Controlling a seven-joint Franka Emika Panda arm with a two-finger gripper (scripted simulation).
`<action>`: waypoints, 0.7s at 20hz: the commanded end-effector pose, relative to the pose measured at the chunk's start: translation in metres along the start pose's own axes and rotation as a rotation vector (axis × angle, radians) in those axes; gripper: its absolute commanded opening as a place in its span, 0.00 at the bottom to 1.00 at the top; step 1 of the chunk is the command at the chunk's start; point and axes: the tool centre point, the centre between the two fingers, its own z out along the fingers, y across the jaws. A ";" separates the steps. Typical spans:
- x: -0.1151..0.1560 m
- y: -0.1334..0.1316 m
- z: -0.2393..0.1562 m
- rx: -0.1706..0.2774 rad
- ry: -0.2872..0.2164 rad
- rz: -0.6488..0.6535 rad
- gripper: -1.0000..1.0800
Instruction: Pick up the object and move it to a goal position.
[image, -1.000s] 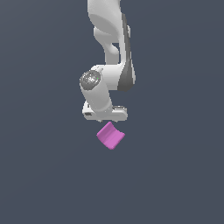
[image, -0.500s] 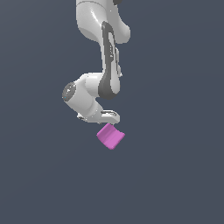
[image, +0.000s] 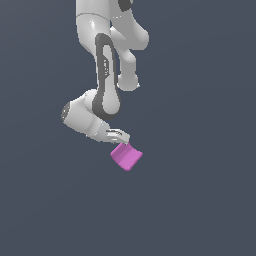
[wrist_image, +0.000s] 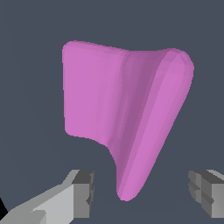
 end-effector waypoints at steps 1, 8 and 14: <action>0.002 0.001 0.001 0.043 0.001 0.016 0.81; 0.004 0.004 0.001 0.103 0.004 0.039 0.81; 0.004 0.004 0.004 0.102 0.005 0.039 0.81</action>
